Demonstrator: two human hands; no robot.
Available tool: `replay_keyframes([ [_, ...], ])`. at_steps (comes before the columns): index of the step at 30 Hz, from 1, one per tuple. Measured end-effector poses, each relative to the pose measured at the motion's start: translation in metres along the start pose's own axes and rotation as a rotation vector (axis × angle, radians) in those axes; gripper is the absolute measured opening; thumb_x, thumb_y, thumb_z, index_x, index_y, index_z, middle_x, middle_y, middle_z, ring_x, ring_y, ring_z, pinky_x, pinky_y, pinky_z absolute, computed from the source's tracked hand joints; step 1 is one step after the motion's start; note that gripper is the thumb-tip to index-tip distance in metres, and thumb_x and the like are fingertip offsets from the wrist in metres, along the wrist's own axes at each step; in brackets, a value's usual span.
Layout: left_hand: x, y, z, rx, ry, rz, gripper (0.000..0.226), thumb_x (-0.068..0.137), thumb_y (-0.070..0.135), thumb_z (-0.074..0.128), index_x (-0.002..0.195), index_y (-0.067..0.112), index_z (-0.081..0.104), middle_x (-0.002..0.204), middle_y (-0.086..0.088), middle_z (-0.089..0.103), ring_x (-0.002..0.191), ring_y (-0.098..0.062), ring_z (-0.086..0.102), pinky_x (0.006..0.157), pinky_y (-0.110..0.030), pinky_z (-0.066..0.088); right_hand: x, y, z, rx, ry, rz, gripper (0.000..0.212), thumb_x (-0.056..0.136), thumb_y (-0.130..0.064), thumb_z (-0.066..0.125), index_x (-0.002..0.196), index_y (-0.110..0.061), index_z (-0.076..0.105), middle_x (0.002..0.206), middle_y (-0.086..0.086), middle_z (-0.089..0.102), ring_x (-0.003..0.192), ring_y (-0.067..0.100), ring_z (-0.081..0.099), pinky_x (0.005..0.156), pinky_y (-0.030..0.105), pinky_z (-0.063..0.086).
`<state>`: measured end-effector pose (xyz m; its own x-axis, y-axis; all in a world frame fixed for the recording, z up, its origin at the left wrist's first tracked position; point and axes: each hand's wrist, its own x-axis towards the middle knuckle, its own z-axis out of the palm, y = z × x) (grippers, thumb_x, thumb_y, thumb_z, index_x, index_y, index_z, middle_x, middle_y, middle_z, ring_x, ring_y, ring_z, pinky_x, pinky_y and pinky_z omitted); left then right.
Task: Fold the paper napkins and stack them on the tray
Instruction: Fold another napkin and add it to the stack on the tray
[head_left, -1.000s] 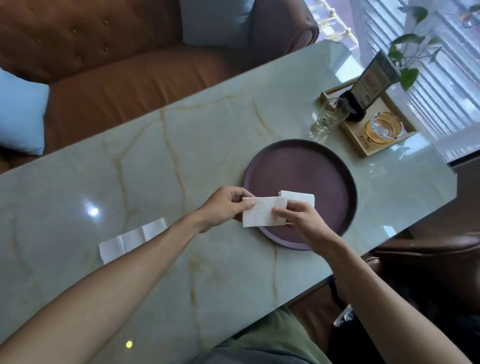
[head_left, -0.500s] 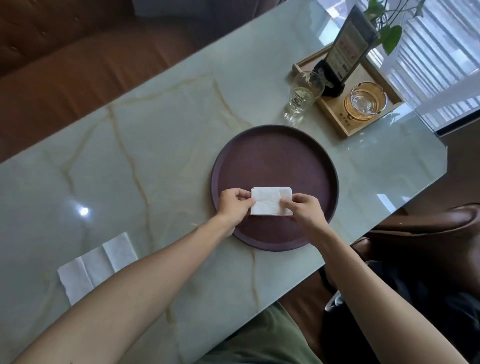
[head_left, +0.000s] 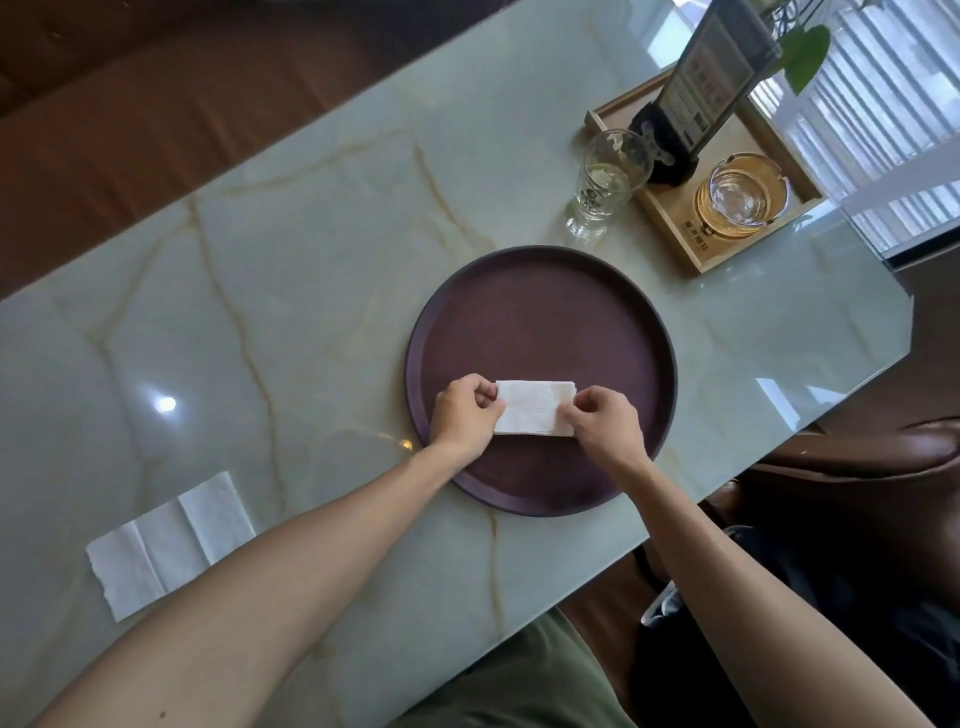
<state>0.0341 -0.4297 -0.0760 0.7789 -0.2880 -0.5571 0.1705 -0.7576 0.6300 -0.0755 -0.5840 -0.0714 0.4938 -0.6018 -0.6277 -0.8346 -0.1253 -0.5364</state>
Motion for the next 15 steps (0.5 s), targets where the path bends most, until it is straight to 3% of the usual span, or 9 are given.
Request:
replay_keyframes([
  [4,0.003,-0.004,0.003,0.007,0.019,-0.015,0.008,0.086,0.02,0.074,0.087,0.014,0.069,0.068,0.009,0.061,0.069,-0.012,0.059,0.054,-0.006,0.036,0.0,-0.002,0.001,-0.046,0.026,0.015,0.012,0.086,-0.03,0.063,0.084,-0.018,0.066,0.084,-0.005,0.07,0.077,0.015,0.065,0.06,0.031,0.046],
  [8,0.004,-0.008,0.003,0.011,0.034,-0.043,0.018,0.085,0.027,0.077,0.084,0.015,0.063,0.063,0.01,0.059,0.063,-0.01,0.057,0.056,-0.019,0.04,-0.001,-0.003,0.0,-0.057,0.046,0.055,0.012,0.084,-0.031,0.063,0.085,-0.019,0.063,0.084,-0.008,0.067,0.078,0.013,0.063,0.062,0.031,0.044],
  [15,0.001,-0.019,-0.01,0.027,0.046,-0.078,0.017,0.083,0.021,0.078,0.076,0.018,0.063,0.068,-0.002,0.068,0.073,-0.025,0.072,0.073,-0.035,0.057,-0.007,-0.003,-0.01,-0.09,0.086,0.093,0.012,0.085,-0.03,0.062,0.084,-0.018,0.065,0.084,-0.005,0.07,0.081,0.019,0.066,0.067,0.032,0.046],
])
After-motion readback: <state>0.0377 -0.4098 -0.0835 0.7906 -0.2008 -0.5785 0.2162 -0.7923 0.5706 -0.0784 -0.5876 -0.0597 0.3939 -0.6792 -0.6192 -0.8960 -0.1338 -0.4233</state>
